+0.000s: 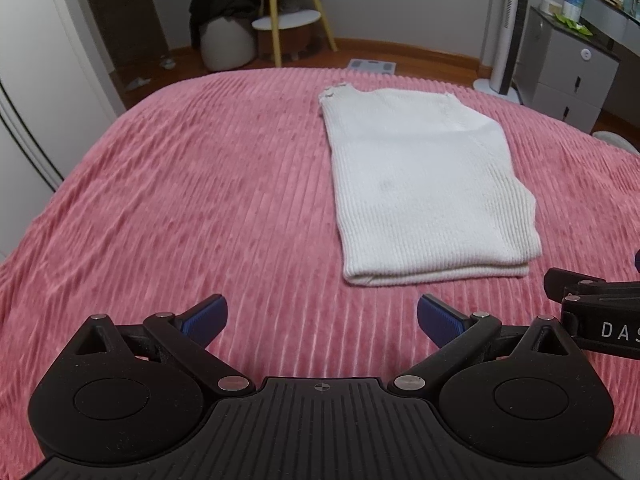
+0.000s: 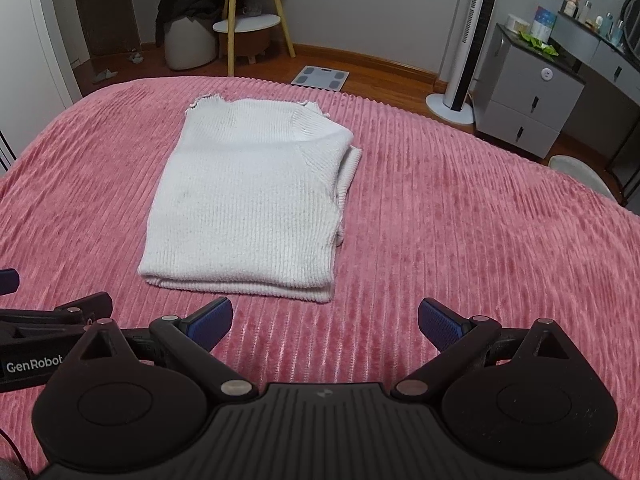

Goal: Fold small clothes

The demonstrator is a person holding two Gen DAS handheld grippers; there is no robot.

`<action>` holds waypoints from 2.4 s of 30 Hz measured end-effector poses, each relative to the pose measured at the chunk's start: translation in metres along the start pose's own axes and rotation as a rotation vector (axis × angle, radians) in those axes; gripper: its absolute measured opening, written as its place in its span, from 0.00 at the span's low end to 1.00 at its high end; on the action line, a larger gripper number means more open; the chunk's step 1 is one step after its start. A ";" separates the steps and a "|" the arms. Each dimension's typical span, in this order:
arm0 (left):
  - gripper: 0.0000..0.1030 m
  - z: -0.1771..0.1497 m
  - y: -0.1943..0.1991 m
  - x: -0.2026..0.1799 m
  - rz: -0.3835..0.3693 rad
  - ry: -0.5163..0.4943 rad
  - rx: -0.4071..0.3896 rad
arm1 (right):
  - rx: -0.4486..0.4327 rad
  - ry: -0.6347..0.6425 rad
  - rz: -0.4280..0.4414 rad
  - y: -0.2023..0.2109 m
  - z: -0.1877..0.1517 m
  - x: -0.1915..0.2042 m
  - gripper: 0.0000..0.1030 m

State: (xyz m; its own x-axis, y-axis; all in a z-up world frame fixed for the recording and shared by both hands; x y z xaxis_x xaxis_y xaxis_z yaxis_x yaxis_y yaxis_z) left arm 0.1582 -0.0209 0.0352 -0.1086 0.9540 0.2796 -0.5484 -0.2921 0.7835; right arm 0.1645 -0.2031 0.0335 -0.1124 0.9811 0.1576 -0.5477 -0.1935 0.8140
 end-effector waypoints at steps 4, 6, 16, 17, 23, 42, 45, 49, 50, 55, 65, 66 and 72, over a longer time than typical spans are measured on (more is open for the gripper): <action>1.00 0.000 0.000 0.000 -0.001 0.000 0.002 | -0.002 0.002 0.002 0.001 0.000 0.000 0.96; 1.00 0.000 0.000 -0.001 -0.003 -0.001 0.002 | -0.003 0.001 0.002 0.001 -0.001 0.000 0.96; 1.00 -0.001 0.001 -0.002 -0.007 0.000 -0.001 | -0.003 -0.006 0.006 0.002 -0.001 0.000 0.96; 1.00 -0.001 0.002 -0.002 -0.008 0.000 -0.001 | -0.004 -0.006 0.006 0.002 -0.001 0.001 0.96; 1.00 0.000 0.003 -0.002 -0.009 -0.001 -0.006 | -0.010 -0.012 0.009 0.004 -0.002 0.001 0.96; 1.00 -0.001 0.006 -0.002 -0.005 -0.002 -0.008 | -0.011 -0.015 0.016 0.007 -0.004 0.000 0.96; 1.00 -0.001 0.006 -0.002 -0.004 -0.002 -0.007 | -0.011 -0.015 0.014 0.007 -0.005 0.000 0.96; 1.00 -0.002 0.007 -0.002 -0.005 0.004 -0.007 | -0.015 -0.020 0.017 0.007 -0.005 0.000 0.96; 1.00 -0.002 0.007 -0.002 -0.007 0.006 -0.007 | -0.014 -0.020 0.017 0.007 -0.006 -0.001 0.96; 1.00 -0.004 0.006 0.000 -0.007 0.008 -0.007 | -0.013 -0.019 0.012 0.006 -0.006 0.000 0.96; 1.00 -0.003 0.007 0.001 -0.012 0.009 -0.007 | -0.013 -0.019 0.014 0.006 -0.007 0.000 0.96; 1.00 -0.003 0.008 0.001 -0.012 0.009 -0.008 | -0.014 -0.019 0.014 0.006 -0.007 0.001 0.96; 1.00 -0.003 0.008 0.002 -0.012 0.010 -0.009 | -0.014 -0.017 0.014 0.007 -0.007 0.001 0.96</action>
State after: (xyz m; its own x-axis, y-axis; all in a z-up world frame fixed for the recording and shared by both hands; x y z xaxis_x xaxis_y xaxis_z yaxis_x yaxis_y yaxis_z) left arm 0.1508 -0.0217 0.0406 -0.1103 0.9581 0.2642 -0.5576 -0.2797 0.7816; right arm 0.1551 -0.2036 0.0356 -0.1059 0.9782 0.1788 -0.5576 -0.2073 0.8038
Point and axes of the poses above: each gripper's, at about its wrist camera, not at the fingertips, and y roughly against the way its jaws point, x to its left, z to its top, the point moved 5 cm from there along -y, roughly the way its jaws point, and after that the axes turned 13 degrees about z, right-handed, at the moved point
